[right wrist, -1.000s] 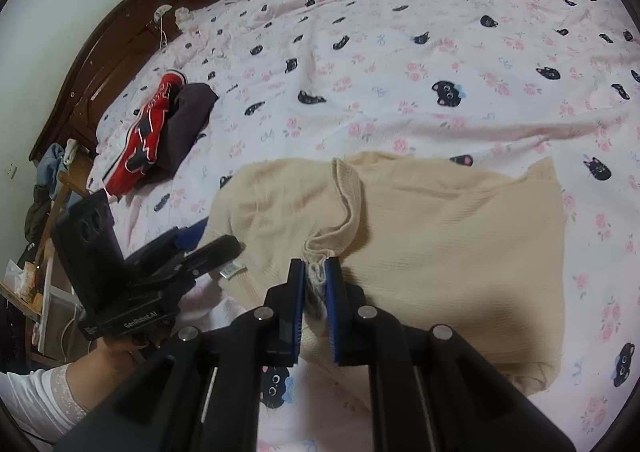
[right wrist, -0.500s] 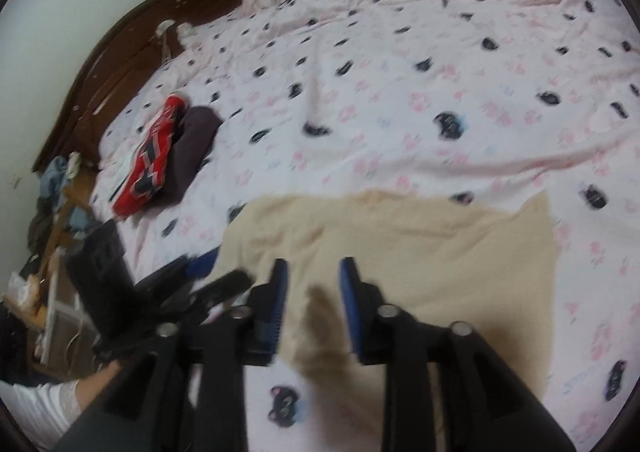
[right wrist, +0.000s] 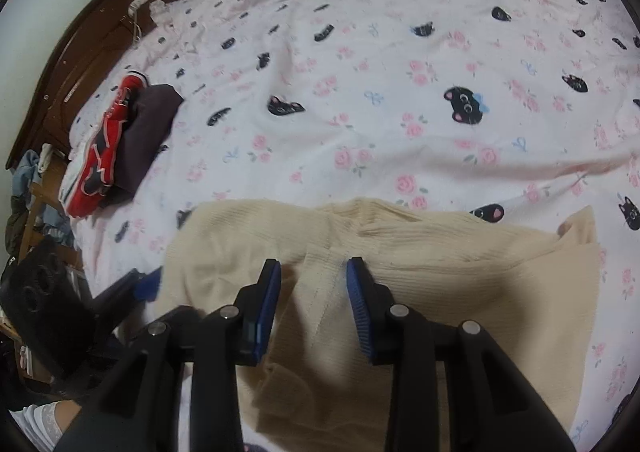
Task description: Fold clothes
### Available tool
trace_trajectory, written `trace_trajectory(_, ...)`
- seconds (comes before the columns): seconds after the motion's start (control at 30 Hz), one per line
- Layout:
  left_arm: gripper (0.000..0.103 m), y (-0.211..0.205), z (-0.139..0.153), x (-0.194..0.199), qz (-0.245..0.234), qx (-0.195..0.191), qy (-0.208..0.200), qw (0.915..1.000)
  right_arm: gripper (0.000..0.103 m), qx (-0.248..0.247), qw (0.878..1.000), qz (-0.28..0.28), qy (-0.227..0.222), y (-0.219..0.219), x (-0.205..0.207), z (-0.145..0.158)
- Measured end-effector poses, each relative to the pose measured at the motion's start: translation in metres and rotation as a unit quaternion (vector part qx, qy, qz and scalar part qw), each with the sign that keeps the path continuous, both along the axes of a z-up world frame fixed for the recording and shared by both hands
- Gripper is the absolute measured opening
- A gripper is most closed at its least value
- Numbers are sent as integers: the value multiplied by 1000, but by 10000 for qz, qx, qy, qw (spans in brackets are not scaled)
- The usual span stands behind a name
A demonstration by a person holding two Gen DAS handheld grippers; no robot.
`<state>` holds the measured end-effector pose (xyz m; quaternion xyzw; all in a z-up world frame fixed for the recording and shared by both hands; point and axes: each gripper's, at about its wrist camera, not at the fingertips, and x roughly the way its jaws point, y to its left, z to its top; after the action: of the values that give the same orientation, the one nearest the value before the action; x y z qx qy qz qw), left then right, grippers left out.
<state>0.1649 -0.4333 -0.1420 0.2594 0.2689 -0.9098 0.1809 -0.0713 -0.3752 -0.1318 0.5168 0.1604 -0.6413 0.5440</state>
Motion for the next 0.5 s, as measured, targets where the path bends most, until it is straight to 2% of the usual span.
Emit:
trace_trajectory(0.1, 52, 0, 0, 0, 2, 2, 1, 10000, 34, -46, 10000, -1, -1, 2, -1, 1)
trace_trajectory(0.23, 52, 0, 1, 0, 7, -6, 18, 10000, 37, -316, 9993, -201, -12, 21, -10, 17)
trace_trajectory(0.37, 52, 3, 5, 2, 81, -127, 51, 9999, 37, -597, 9953, -759, -37, 61, -34, 31)
trace_trajectory(0.5, 52, 13, 15, 4, 139, -409, 116, 9990, 38, -697, 9869, -1455, -13, 111, -62, 32)
